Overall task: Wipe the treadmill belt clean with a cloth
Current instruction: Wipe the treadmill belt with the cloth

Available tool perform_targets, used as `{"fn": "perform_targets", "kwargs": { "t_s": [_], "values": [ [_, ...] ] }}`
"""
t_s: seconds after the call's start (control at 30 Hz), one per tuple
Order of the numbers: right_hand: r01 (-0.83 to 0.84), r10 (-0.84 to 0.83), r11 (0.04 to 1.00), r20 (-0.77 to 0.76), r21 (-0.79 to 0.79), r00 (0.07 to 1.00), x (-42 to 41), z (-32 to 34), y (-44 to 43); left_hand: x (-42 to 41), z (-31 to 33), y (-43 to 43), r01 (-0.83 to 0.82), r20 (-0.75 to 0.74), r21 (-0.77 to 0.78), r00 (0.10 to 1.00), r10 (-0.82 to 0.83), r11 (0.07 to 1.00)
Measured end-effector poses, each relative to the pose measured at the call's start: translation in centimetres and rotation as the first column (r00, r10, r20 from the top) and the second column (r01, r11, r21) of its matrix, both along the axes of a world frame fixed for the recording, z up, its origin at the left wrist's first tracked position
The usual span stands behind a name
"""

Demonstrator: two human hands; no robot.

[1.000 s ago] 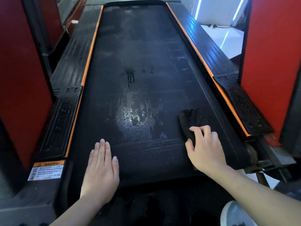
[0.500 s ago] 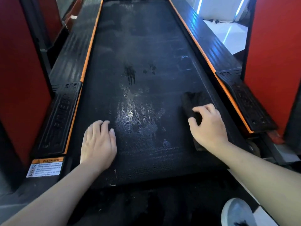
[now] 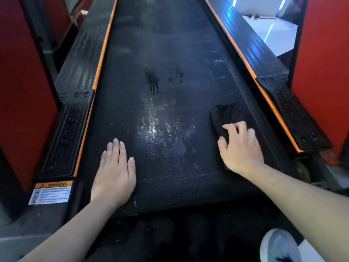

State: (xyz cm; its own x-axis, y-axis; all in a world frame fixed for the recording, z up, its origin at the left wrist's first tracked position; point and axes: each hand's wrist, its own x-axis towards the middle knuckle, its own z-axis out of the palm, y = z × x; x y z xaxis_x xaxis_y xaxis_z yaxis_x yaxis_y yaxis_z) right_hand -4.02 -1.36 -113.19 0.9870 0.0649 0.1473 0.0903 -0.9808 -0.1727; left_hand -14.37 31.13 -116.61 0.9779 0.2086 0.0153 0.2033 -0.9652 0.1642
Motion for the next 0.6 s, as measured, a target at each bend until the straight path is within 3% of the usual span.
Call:
{"fn": "perform_targets", "kwargs": {
  "t_s": [0.6],
  "values": [
    [-0.056,0.056,0.998,0.03,-0.002,0.998,-5.1,0.1,-2.1,-5.8,-0.9,-1.2,0.03,0.058,0.05,0.998,-0.033,0.998]
  ]
}}
